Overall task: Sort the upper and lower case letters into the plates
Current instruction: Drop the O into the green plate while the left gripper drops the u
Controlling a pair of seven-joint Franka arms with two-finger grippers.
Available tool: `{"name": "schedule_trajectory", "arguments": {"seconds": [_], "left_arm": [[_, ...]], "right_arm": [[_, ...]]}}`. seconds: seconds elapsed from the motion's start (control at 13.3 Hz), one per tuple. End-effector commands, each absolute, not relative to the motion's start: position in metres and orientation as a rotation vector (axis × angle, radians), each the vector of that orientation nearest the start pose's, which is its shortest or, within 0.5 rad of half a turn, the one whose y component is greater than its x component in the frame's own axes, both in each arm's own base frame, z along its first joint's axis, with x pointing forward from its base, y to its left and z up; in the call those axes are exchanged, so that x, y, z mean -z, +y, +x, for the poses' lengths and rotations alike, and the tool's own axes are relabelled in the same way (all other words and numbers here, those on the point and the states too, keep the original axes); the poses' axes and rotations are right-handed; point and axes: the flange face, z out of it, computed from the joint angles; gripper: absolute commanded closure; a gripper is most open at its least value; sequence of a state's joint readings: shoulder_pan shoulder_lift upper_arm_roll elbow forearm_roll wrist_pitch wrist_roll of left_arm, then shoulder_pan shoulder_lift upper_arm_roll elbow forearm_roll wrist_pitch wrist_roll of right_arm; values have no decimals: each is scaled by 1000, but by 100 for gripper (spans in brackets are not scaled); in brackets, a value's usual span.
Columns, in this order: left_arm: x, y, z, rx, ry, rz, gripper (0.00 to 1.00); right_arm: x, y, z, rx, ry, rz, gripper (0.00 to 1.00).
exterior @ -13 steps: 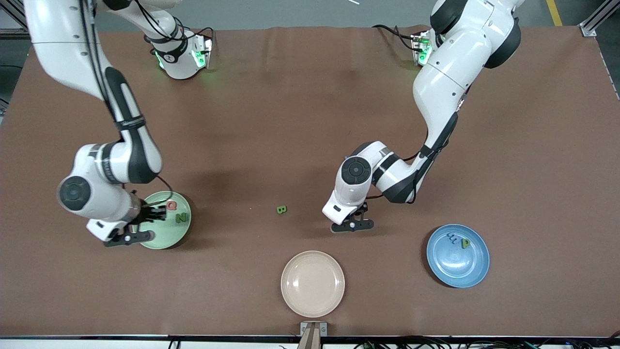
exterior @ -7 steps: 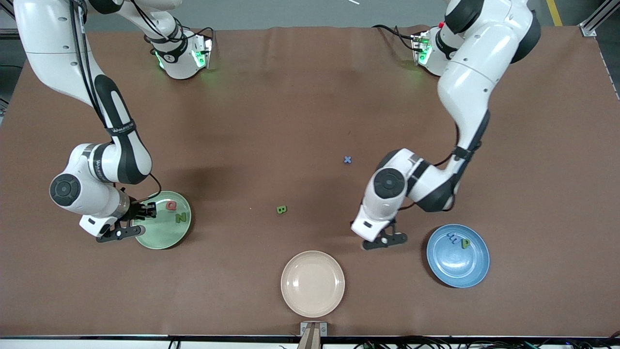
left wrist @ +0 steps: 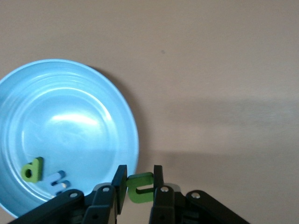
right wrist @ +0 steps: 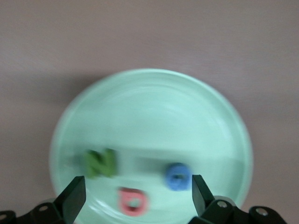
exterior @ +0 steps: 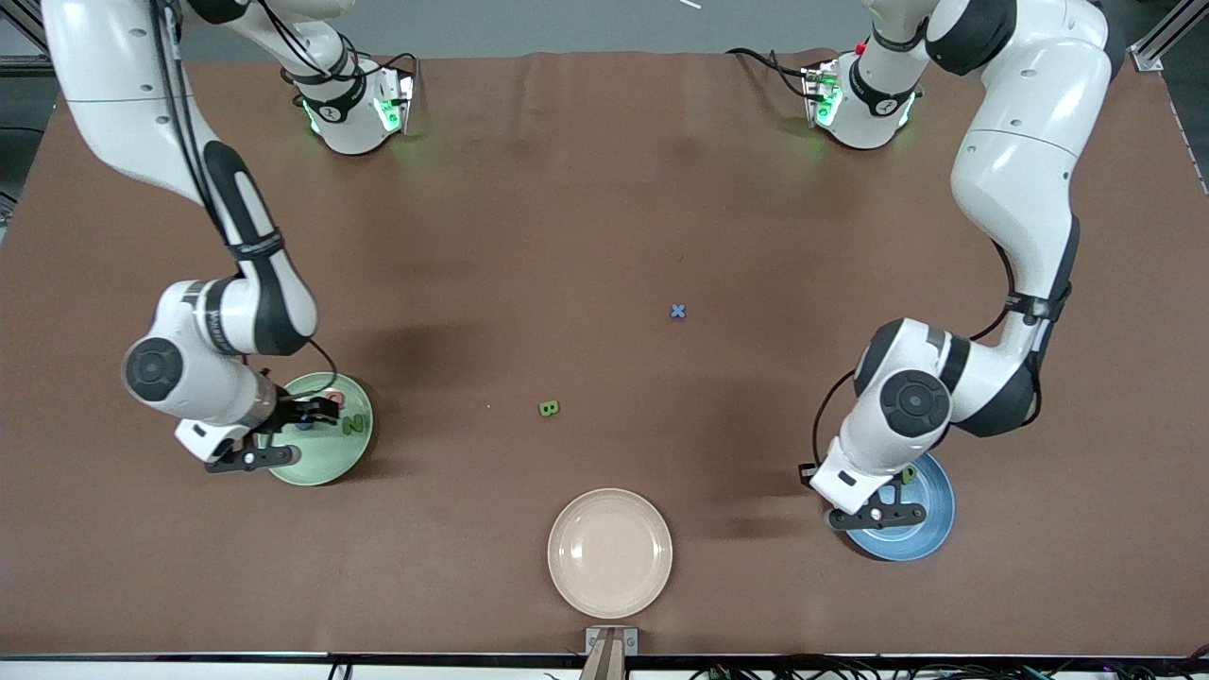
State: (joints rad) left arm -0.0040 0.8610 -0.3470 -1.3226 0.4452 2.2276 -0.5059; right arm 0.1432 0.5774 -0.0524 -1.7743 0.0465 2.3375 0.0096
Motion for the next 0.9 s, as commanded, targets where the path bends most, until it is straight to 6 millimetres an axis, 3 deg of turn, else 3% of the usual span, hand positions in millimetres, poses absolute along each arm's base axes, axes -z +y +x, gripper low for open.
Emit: {"name": "schedule_trajectory", "arguments": {"seconds": [0.0, 0.15, 0.22, 0.38, 0.45, 0.53, 0.6, 0.82], "left_arm": [[-242, -162, 732, 187, 70, -3068, 96], [-239, -132, 737, 168, 154, -3063, 93], [-233, -127, 737, 153, 162, -3064, 89], [-225, -127, 736, 137, 152, -3071, 69], [-227, -129, 736, 145, 143, -3073, 46], [-231, -130, 736, 148, 129, -3084, 18], [-235, -129, 736, 144, 103, -3104, 0], [-255, -160, 712, 94, 76, -3128, 0]], "right_arm": [[-244, 167, 648, 24, 144, -3132, 0], [-230, 241, 638, 33, 269, -3124, 0], [-226, 275, 636, 49, 319, -3115, 0], [-207, 331, 622, 58, 253, -3129, 0], [-200, 356, 618, 74, 193, -3131, 0], [-194, 374, 620, 94, 154, -3127, 0], [-187, 392, 617, 103, 118, -3125, 0], [-182, 408, 621, 133, 72, -3118, 4]]}}
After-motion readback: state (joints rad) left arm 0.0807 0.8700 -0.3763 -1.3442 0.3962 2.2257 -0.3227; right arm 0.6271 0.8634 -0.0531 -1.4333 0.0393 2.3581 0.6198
